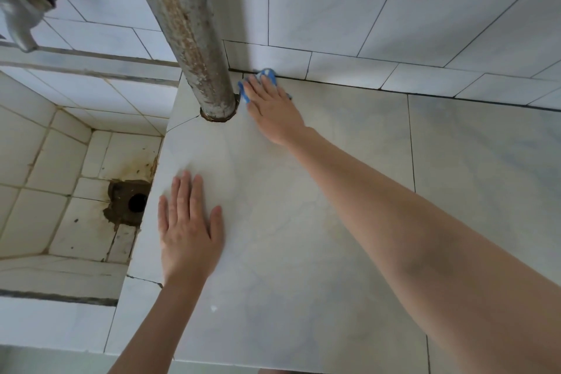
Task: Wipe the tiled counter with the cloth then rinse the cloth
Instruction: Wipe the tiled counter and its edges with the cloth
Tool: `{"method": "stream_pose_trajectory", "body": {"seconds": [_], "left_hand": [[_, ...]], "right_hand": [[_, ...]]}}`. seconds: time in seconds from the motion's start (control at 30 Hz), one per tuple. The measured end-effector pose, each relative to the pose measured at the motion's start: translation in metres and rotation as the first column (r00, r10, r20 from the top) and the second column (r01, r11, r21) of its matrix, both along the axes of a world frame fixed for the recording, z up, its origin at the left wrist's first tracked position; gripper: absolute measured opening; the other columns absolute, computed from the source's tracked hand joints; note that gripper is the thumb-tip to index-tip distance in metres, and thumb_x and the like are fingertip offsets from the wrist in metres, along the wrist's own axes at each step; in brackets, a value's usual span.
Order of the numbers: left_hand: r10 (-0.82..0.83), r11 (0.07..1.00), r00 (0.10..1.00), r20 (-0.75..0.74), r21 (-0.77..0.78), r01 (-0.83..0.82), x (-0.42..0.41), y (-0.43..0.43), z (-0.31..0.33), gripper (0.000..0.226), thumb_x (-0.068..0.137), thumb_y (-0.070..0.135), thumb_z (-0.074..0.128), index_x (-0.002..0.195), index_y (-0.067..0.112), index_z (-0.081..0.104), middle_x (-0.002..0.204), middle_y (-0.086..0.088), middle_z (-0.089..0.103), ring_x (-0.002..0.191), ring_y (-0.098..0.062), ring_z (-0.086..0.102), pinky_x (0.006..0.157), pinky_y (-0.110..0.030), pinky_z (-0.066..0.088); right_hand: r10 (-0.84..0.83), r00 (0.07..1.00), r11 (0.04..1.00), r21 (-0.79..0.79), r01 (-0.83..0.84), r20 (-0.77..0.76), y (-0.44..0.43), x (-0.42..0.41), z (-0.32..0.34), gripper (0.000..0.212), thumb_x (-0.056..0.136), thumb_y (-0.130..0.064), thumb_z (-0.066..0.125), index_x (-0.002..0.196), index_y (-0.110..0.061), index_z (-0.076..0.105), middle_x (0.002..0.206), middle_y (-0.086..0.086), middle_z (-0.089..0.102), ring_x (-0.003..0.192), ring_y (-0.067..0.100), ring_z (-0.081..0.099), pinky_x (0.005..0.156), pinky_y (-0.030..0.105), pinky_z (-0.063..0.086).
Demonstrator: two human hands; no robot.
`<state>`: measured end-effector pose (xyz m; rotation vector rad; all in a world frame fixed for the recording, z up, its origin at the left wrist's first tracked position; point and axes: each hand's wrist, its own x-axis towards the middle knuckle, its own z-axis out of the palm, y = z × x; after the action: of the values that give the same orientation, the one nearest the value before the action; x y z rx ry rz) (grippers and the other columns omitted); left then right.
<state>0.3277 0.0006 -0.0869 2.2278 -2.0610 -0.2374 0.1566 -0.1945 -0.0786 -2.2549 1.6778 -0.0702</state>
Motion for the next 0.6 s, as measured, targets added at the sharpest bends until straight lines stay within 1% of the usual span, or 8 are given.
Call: {"method": "stream_pose_trajectory", "body": {"seconds": [0.1,0.17,0.23,0.33,0.37,0.47,0.53,0.6], "left_hand": [[-0.007,1.000,1.000,0.007,0.003,0.007,0.000,0.000,0.000,0.064,0.095,0.045,0.016,0.149,0.011,0.013,0.158,-0.005,0.009,0.146,-0.015,-0.001,0.119,-0.037,0.000],[-0.007,1.000,1.000,0.010,0.006,0.007,0.001,0.000,-0.001,0.064,0.095,0.045,0.016,0.149,0.012,0.012,0.158,-0.005,0.008,0.146,-0.015,-0.001,0.119,-0.038,0.000],[-0.006,1.000,1.000,0.015,0.008,0.006,0.002,0.000,-0.001,0.064,0.095,0.045,0.016,0.149,0.012,0.012,0.158,-0.005,0.008,0.146,-0.015,-0.001,0.119,-0.039,0.001],[-0.009,1.000,1.000,0.008,0.010,0.009,0.001,0.000,-0.001,0.063,0.095,0.044,0.018,0.149,0.011,0.013,0.158,-0.006,0.008,0.146,-0.016,-0.001,0.119,-0.039,0.002],[-0.010,1.000,1.000,0.007,0.010,0.010,0.001,0.000,-0.001,0.063,0.095,0.044,0.018,0.149,0.011,0.013,0.158,-0.006,0.008,0.146,-0.016,-0.001,0.119,-0.040,0.002],[-0.010,1.000,1.000,0.004,0.003,0.009,0.001,0.000,-0.001,0.063,0.095,0.043,0.019,0.149,0.010,0.013,0.158,-0.006,0.009,0.146,-0.016,-0.001,0.119,-0.040,0.002],[-0.008,1.000,1.000,0.004,-0.001,0.008,0.001,0.000,0.000,0.064,0.095,0.044,0.018,0.149,0.010,0.013,0.158,-0.006,0.009,0.146,-0.016,-0.001,0.119,-0.039,0.001],[-0.009,1.000,1.000,0.005,-0.002,0.009,0.001,0.000,0.000,0.064,0.095,0.044,0.017,0.149,0.010,0.013,0.158,-0.006,0.008,0.146,-0.016,-0.001,0.119,-0.039,0.000]], "right_hand": [[-0.028,1.000,1.000,-0.010,0.028,-0.013,0.004,-0.019,-0.002,0.051,0.103,-0.034,0.015,0.150,-0.021,0.003,0.159,-0.004,-0.002,0.145,0.013,-0.007,0.117,0.032,0.000],[-0.115,0.993,0.993,-0.019,0.114,-0.021,0.011,-0.044,-0.005,0.052,0.103,-0.036,0.016,0.150,-0.022,0.003,0.159,-0.005,-0.002,0.145,0.013,-0.007,0.117,0.032,0.000],[-0.201,0.977,0.978,-0.064,0.197,-0.074,0.024,-0.078,-0.009,0.052,0.102,-0.038,0.014,0.150,-0.022,0.005,0.159,-0.003,0.001,0.146,0.017,-0.004,0.118,0.033,0.003],[-0.343,0.928,0.937,-0.127,0.326,-0.150,0.046,-0.143,-0.012,0.066,0.092,-0.044,-0.005,0.151,-0.018,0.008,0.158,0.002,0.007,0.146,0.027,0.001,0.114,0.041,0.014],[-0.403,0.901,0.913,-0.140,0.384,-0.160,0.055,-0.163,-0.013,0.067,0.091,-0.044,-0.006,0.151,-0.017,0.008,0.158,0.003,0.008,0.146,0.028,0.001,0.113,0.043,0.015],[-0.578,0.806,0.816,-0.093,0.570,-0.131,0.075,-0.194,-0.012,0.053,0.101,-0.038,0.012,0.151,-0.019,0.005,0.159,0.000,0.002,0.146,0.023,-0.007,0.118,0.042,0.005],[-0.593,0.798,0.805,-0.093,0.586,-0.103,0.074,-0.185,-0.014,0.052,0.102,-0.035,0.013,0.150,-0.015,0.009,0.158,0.004,0.005,0.146,0.026,-0.003,0.118,0.040,0.001],[-0.477,0.877,0.872,-0.162,0.462,-0.065,0.072,-0.158,-0.013,0.056,0.102,-0.033,0.005,0.146,-0.005,0.026,0.152,0.015,0.027,0.142,0.035,0.019,0.118,0.045,0.009]]}}
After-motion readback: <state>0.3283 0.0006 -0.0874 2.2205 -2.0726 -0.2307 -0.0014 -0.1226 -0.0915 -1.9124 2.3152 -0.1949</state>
